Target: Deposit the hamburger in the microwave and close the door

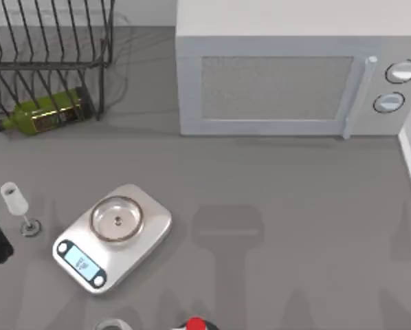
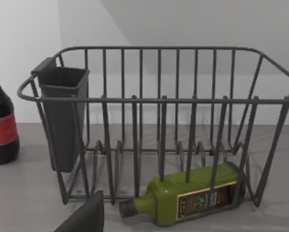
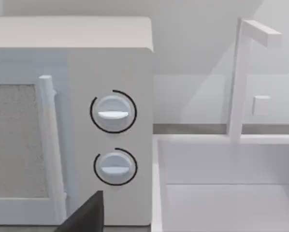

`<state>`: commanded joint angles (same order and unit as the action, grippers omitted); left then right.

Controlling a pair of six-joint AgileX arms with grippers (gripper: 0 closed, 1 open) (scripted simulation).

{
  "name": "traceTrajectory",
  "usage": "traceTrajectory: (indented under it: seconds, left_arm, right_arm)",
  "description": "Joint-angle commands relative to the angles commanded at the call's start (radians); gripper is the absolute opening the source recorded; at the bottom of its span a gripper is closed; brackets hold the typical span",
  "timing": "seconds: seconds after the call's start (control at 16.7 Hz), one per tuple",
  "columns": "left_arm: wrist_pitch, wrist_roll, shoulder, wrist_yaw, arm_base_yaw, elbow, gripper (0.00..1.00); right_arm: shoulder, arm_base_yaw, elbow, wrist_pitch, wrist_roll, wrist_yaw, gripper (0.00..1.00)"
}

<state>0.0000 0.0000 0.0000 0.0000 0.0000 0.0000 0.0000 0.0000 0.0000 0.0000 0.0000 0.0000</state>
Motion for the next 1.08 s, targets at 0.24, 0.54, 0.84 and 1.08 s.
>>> traceTrajectory:
  seconds: [0.24, 0.54, 0.84, 1.08]
  left_arm:
    - [0.000, 0.000, 0.000, 0.000, 0.000, 0.000, 1.00]
    - [0.000, 0.000, 0.000, 0.000, 0.000, 0.000, 1.00]
    - [0.000, 0.000, 0.000, 0.000, 0.000, 0.000, 1.00]
    - [0.000, 0.000, 0.000, 0.000, 0.000, 0.000, 1.00]
  right_arm:
    - [0.034, -0.001, 0.026, -0.031, -0.027, 0.000, 1.00]
    - [0.301, -0.008, 0.195, -0.239, -0.199, -0.001, 1.00]
    - [0.754, -0.018, 0.420, -0.540, -0.438, -0.002, 1.00]
    - [1.059, -0.028, 0.588, -0.766, -0.617, -0.001, 1.00]
